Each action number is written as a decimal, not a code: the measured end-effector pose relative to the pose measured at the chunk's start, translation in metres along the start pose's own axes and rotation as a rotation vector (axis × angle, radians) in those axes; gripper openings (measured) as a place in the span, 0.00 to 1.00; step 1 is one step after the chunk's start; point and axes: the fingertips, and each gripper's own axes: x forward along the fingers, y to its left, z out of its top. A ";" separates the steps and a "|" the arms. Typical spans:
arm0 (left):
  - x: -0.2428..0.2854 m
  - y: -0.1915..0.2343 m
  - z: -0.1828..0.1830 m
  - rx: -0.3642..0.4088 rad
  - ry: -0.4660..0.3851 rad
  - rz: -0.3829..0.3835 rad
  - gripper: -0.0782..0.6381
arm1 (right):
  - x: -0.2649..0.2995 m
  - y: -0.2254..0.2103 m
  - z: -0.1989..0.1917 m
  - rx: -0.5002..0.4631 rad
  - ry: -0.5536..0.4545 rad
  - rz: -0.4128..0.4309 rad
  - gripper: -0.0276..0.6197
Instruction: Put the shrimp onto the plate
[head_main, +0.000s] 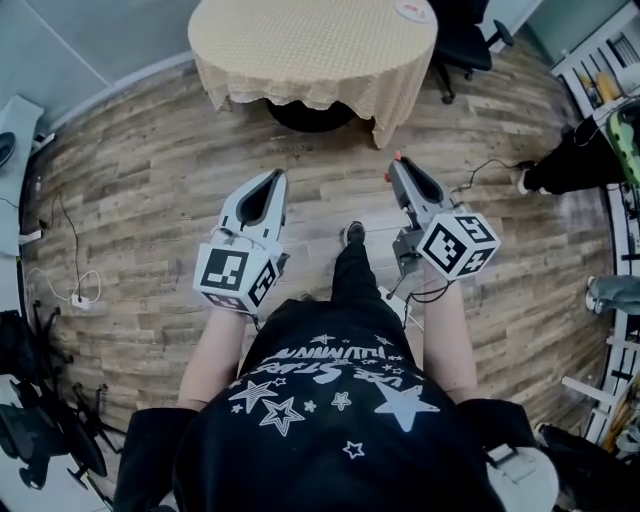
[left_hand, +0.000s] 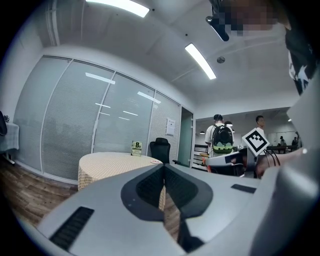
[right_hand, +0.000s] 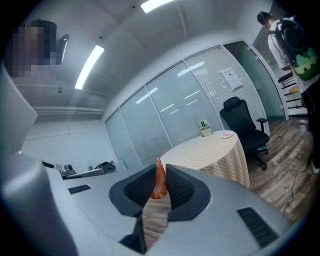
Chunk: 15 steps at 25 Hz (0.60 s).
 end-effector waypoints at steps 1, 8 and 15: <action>0.006 0.002 0.000 -0.001 0.002 0.002 0.12 | 0.004 -0.005 0.004 0.003 -0.004 0.000 0.14; 0.052 0.013 0.005 0.003 0.004 0.015 0.12 | 0.035 -0.045 0.024 0.025 -0.002 -0.004 0.14; 0.117 0.026 0.010 0.009 0.009 0.014 0.12 | 0.073 -0.090 0.056 0.024 -0.014 0.010 0.14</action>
